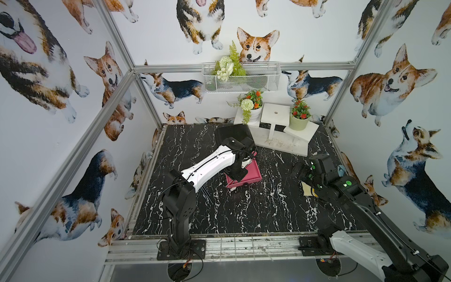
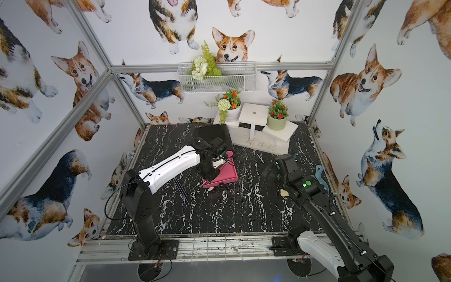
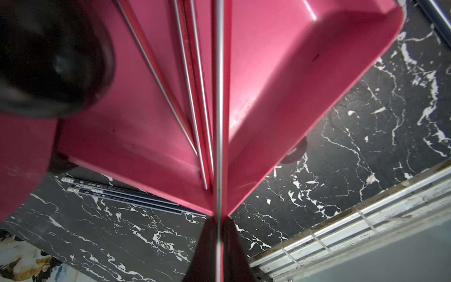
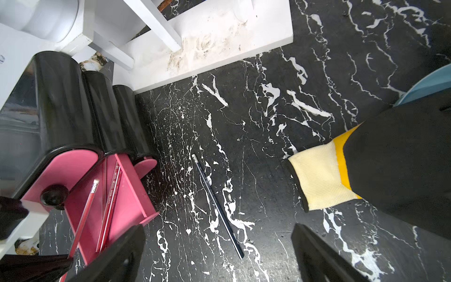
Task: Please place the pencils in the drawer according to their color
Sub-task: Place the pencil in the drawer.
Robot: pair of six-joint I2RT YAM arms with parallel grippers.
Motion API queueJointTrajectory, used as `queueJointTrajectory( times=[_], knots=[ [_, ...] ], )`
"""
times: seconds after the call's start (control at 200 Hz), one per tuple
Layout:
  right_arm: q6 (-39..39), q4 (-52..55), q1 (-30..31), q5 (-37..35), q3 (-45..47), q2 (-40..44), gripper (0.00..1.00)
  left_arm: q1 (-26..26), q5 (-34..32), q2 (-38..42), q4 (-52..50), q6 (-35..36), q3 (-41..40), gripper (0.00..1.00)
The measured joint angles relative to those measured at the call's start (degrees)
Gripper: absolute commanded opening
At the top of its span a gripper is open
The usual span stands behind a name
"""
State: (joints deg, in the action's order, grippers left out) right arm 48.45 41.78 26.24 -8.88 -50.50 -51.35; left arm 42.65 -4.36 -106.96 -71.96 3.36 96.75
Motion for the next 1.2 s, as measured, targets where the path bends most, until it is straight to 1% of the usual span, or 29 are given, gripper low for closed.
queueJointTrajectory(
  times=[0.195,0.556,1.186,1.201],
  knots=[
    [0.0,0.0,0.0,0.0,0.4,0.4,1.00,-0.6,-1.4,-3.1,-1.0,-0.9,3.2,0.00],
    [0.1,-0.2,0.0,0.0,0.7,0.7,1.00,-0.7,-1.9,-5.8,-1.7,-2.2,6.2,0.00],
    [1.1,-2.1,0.0,1.4,1.4,1.1,1.00,-0.5,-2.5,-10.1,-1.9,-2.1,9.3,0.00],
    [1.1,-2.1,0.0,1.4,1.4,1.1,1.00,-0.4,-2.5,-10.2,-1.9,-2.1,9.4,0.02]
  ],
)
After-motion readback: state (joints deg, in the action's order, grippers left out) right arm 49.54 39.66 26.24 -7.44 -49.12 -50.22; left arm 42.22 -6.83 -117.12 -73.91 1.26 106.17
